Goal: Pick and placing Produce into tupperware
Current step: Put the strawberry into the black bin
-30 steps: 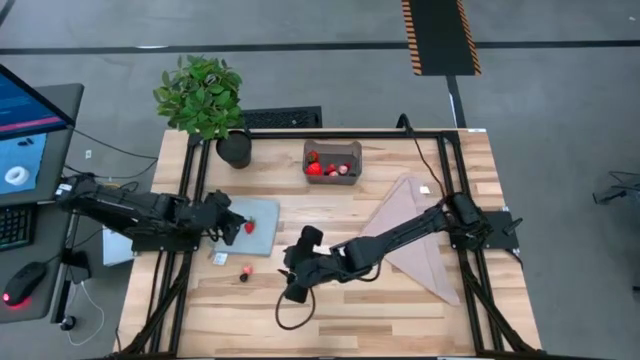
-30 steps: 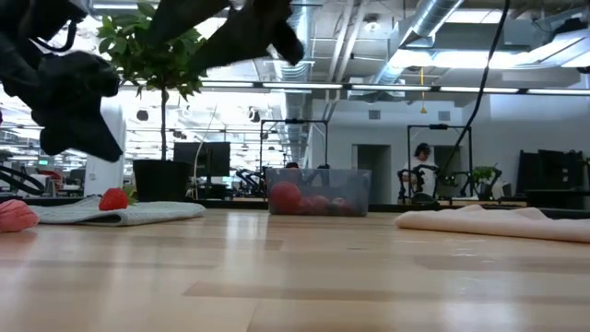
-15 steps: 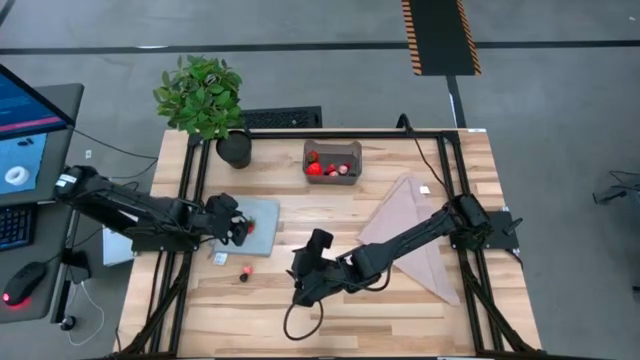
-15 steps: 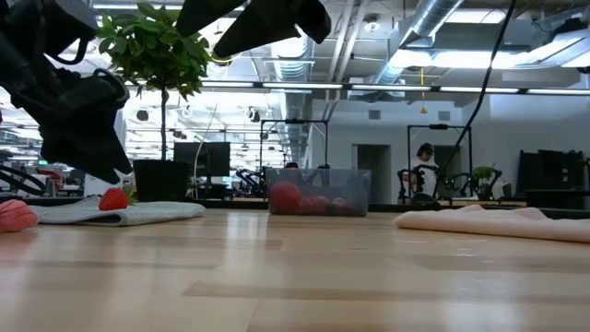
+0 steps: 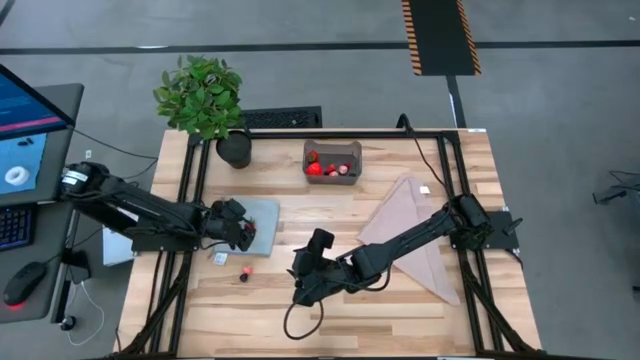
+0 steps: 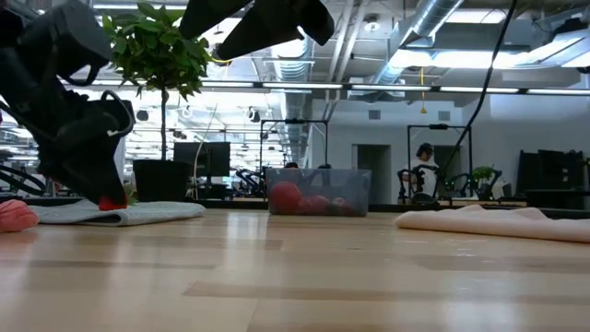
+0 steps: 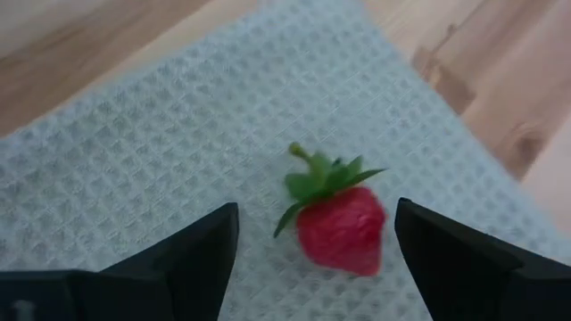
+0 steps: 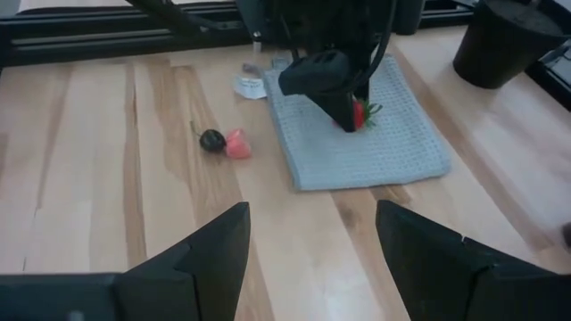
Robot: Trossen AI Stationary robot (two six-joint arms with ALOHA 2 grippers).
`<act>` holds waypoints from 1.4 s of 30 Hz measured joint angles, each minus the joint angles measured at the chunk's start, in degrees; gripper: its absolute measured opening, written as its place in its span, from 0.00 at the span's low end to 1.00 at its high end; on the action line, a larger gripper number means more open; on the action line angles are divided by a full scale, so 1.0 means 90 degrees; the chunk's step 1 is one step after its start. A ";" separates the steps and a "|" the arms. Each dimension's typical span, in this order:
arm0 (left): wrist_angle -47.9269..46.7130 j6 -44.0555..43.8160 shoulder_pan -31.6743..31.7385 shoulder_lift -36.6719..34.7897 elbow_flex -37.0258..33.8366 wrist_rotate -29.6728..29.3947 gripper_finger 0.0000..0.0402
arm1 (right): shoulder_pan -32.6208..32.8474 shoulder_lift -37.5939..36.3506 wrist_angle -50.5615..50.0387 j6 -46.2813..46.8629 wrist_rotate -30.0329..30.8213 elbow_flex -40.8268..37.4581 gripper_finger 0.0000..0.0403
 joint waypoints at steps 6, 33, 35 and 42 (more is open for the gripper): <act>0.0203 0.0000 0.0000 0.0295 0.0000 -0.0005 0.65 | -0.0001 -0.0002 -0.0005 0.0059 0.0000 0.0000 0.66; 0.1210 0.1098 0.0067 0.0303 0.0357 0.0218 0.35 | 0.0003 -0.0036 -0.0239 0.0069 0.0488 -0.0005 0.66; 0.1236 0.1299 0.0183 0.0303 0.0512 0.0182 0.33 | -0.0003 -0.0064 -0.0266 0.0068 0.0563 -0.0005 0.66; 0.1651 0.2356 0.0898 0.0303 0.1025 0.0484 0.31 | 0.0123 -0.0435 -0.0949 0.0282 0.0784 -0.0019 0.66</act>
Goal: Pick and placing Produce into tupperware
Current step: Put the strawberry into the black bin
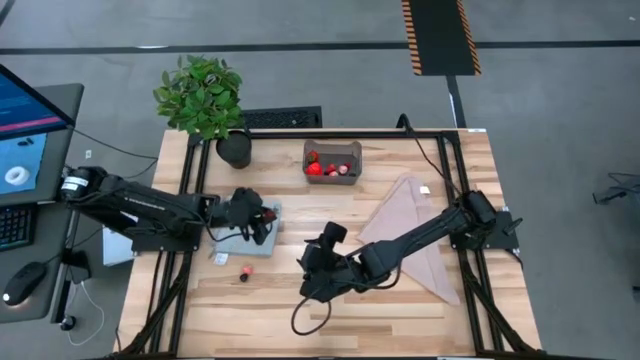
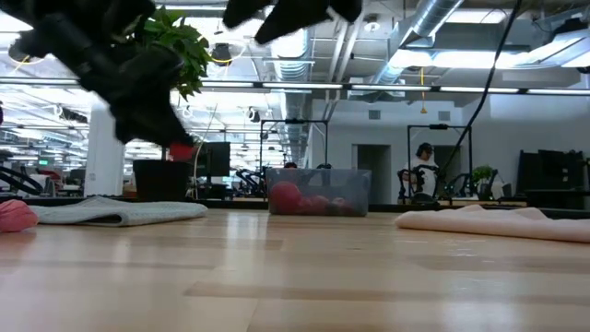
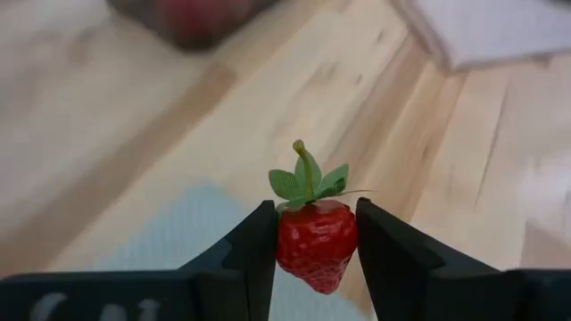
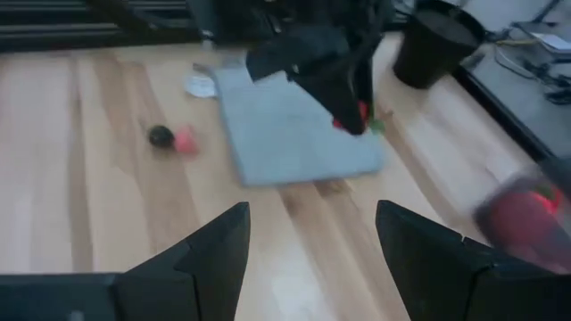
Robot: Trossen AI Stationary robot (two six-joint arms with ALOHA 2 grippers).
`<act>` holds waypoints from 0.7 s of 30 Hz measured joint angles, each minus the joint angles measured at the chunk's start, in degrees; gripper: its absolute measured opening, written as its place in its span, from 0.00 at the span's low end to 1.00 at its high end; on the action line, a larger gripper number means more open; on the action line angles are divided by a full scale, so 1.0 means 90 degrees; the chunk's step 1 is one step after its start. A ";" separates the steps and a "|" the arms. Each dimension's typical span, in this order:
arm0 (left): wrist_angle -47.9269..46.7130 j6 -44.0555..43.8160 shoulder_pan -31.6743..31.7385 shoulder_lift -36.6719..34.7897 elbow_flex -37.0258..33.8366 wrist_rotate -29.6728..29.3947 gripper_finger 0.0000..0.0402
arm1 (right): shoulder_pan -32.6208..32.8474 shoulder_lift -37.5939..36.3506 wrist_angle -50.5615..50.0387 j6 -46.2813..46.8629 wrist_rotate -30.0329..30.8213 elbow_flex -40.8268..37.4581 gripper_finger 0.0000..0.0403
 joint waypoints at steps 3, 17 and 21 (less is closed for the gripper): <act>0.0337 0.0464 0.0502 0.0000 0.0183 0.0526 0.34 | 0.0100 -0.0299 -0.0106 0.0100 0.0032 -0.0017 0.66; 0.1481 0.1564 0.2683 0.0419 0.1079 0.2848 0.32 | 0.0936 -0.1494 0.1632 -0.0164 -0.0148 -0.1737 0.66; 0.1490 0.1782 0.3054 0.1192 0.1728 0.3428 0.33 | 0.1114 -0.1616 0.2599 -0.0402 -0.0161 -0.2303 0.66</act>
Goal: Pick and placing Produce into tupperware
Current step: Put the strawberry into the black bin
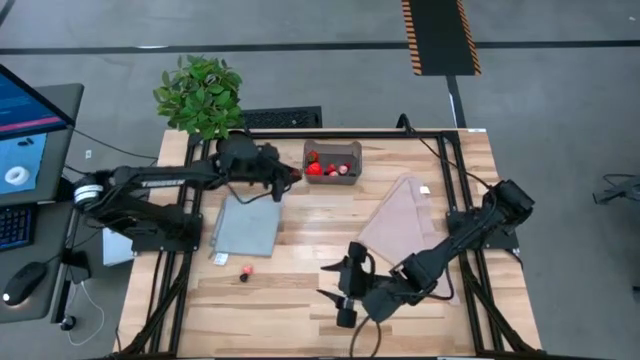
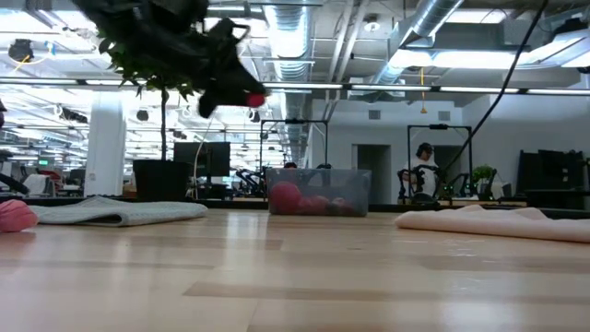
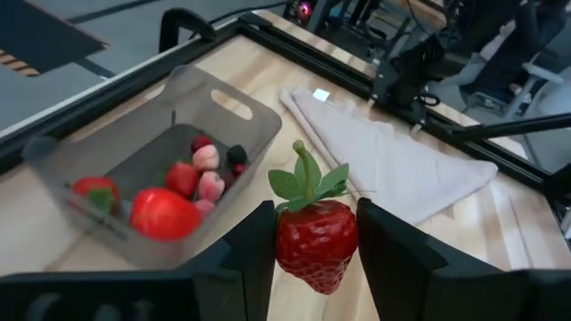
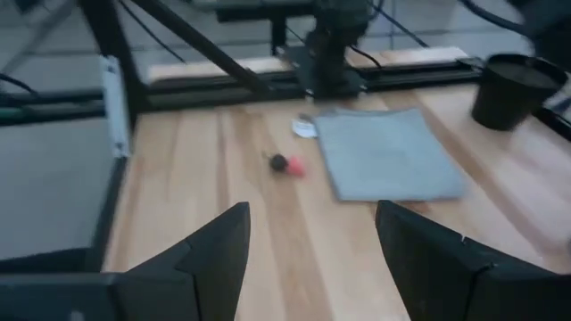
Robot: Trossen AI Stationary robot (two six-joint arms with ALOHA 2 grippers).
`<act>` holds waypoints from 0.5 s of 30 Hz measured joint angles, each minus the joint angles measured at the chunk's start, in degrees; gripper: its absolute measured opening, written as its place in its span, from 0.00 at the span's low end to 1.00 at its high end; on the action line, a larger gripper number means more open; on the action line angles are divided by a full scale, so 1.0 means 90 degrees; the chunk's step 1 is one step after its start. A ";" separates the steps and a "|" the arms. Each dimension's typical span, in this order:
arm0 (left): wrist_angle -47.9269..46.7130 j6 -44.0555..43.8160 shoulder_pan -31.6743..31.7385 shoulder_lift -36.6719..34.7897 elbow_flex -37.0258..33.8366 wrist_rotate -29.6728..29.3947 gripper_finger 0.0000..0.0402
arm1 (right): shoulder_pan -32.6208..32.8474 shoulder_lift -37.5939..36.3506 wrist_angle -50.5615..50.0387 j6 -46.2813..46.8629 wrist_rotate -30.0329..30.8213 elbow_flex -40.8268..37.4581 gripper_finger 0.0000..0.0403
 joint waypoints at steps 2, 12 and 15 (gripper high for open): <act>-0.0002 0.0090 0.0112 0.0444 0.0367 0.0112 0.33 | 0.0059 -0.0058 0.0211 -0.0037 0.0009 -0.0154 0.66; -0.0011 0.0378 0.0650 0.2712 0.1825 0.0422 0.33 | 0.0237 -0.0268 0.0206 0.0014 0.1007 -0.0211 0.66; -0.0043 0.0244 0.0824 0.3185 0.2093 0.0130 0.33 | 0.0406 -0.0273 0.0153 0.0014 0.1239 -0.0220 0.66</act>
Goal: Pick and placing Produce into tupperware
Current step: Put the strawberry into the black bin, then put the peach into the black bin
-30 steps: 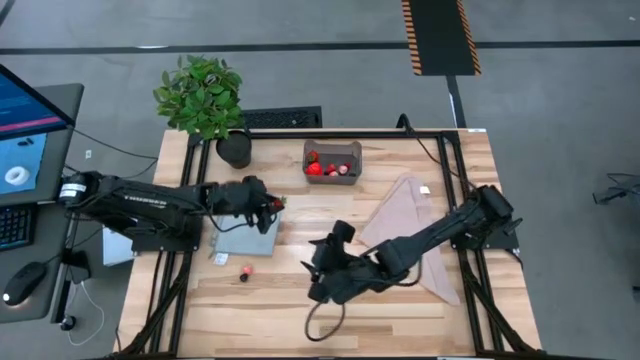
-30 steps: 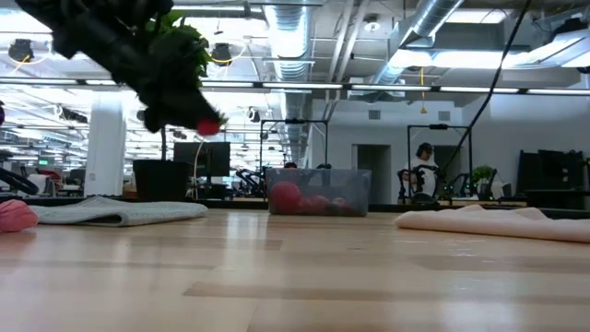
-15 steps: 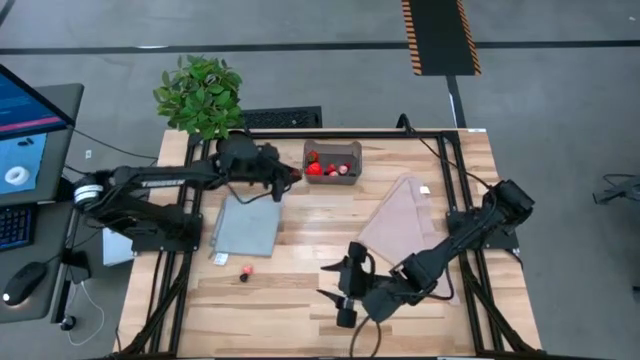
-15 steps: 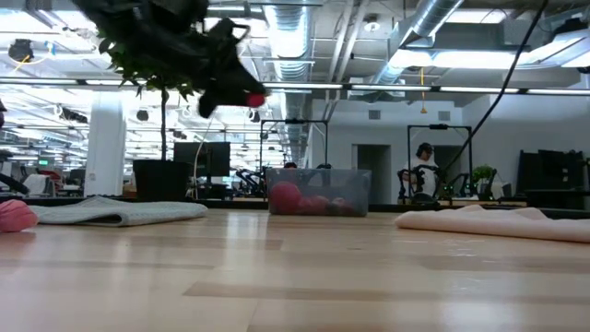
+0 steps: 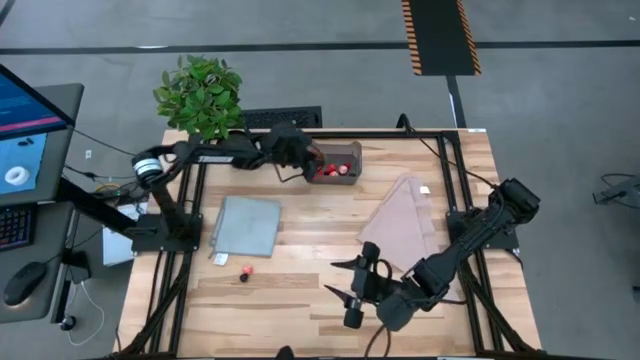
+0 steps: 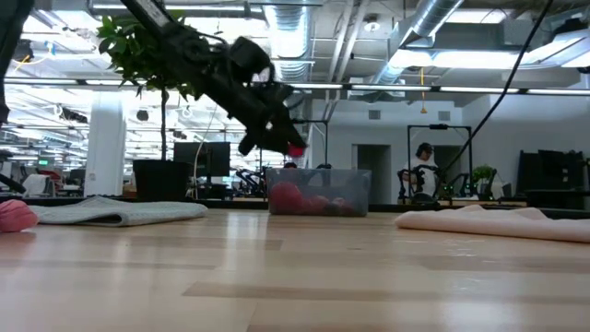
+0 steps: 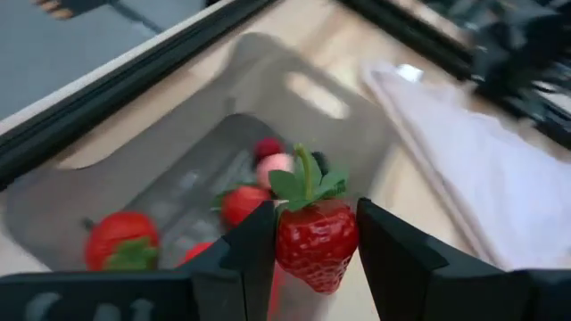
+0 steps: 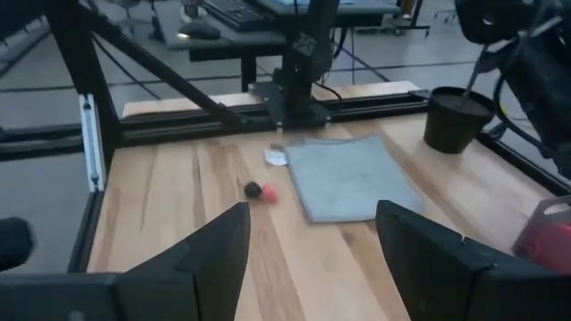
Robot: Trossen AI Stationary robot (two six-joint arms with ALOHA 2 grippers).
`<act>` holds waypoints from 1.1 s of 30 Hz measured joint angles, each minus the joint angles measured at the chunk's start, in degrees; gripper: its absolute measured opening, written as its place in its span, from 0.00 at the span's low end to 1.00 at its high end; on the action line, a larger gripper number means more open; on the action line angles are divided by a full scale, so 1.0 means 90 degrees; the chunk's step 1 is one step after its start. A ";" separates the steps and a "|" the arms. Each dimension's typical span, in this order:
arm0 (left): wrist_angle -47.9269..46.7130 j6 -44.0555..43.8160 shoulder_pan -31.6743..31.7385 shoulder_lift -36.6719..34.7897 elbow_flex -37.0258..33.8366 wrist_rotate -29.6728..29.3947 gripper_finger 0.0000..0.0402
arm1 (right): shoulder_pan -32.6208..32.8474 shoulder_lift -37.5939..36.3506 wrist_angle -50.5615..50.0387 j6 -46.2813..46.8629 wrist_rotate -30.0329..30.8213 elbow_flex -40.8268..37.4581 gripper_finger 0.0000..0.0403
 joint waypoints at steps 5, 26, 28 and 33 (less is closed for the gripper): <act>0.0020 -0.0457 0.0208 0.0246 0.0175 0.0116 0.34 | 0.0172 -0.0024 0.0013 0.0053 0.0175 0.0004 0.66; -0.0425 -0.0128 0.0237 -0.0757 0.0163 0.0813 0.67 | -0.0079 -0.0019 -0.0563 0.0803 0.0999 -0.0151 0.66; -0.0668 -0.0045 0.0240 -0.1243 0.0163 0.0819 0.67 | -0.0166 -0.0075 -0.1334 0.1570 0.1202 -0.0152 0.66; -0.1534 0.0284 0.0015 -0.2635 0.0163 0.0814 0.67 | -0.0467 -0.0023 -0.2415 0.2930 0.1300 -0.0154 0.66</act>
